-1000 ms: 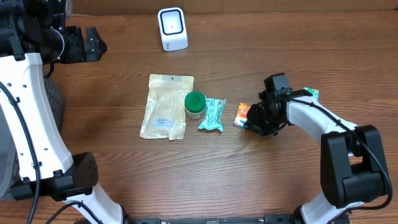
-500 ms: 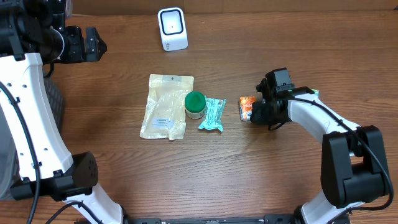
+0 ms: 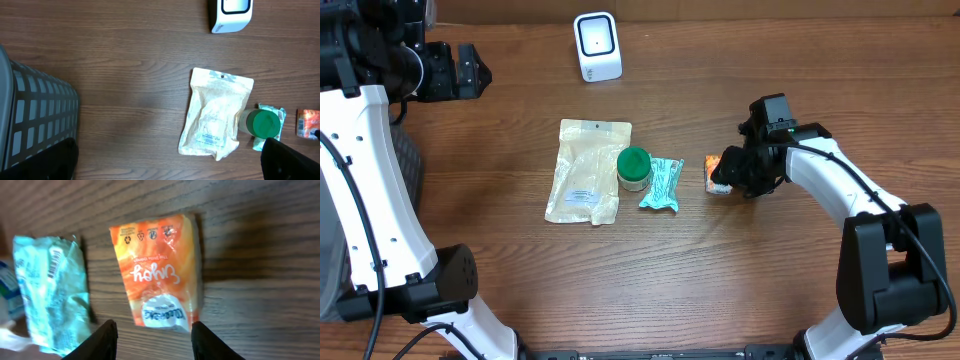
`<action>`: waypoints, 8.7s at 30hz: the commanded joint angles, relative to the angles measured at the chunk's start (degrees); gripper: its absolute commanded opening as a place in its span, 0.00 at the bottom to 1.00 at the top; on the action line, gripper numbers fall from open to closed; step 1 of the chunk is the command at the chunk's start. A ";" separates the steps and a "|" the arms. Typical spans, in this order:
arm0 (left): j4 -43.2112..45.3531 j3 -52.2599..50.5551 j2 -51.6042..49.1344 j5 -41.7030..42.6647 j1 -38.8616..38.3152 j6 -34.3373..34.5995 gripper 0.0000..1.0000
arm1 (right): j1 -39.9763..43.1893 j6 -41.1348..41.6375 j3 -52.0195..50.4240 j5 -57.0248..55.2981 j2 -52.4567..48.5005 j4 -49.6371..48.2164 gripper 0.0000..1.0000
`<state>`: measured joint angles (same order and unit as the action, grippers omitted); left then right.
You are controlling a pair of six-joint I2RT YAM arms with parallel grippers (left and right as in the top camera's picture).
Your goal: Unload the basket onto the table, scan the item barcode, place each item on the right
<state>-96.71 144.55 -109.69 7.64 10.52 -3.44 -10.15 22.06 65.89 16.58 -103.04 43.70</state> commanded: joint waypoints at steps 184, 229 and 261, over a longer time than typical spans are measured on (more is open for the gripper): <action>-0.09 -0.07 -0.15 -0.20 0.37 -0.85 1.00 | -24.90 -36.85 57.83 -31.58 -26.45 -35.71 0.04; -0.07 -0.07 -0.15 -0.20 0.37 -0.85 0.99 | 17.94 1.73 18.08 -20.50 -5.75 21.59 0.45; -0.09 -0.07 -0.15 -0.20 0.37 -0.87 0.99 | -17.99 6.91 21.84 4.04 -7.54 14.19 0.04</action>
<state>-96.68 144.51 -109.69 7.64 10.55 -3.44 -26.04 24.36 89.45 22.55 -109.19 59.42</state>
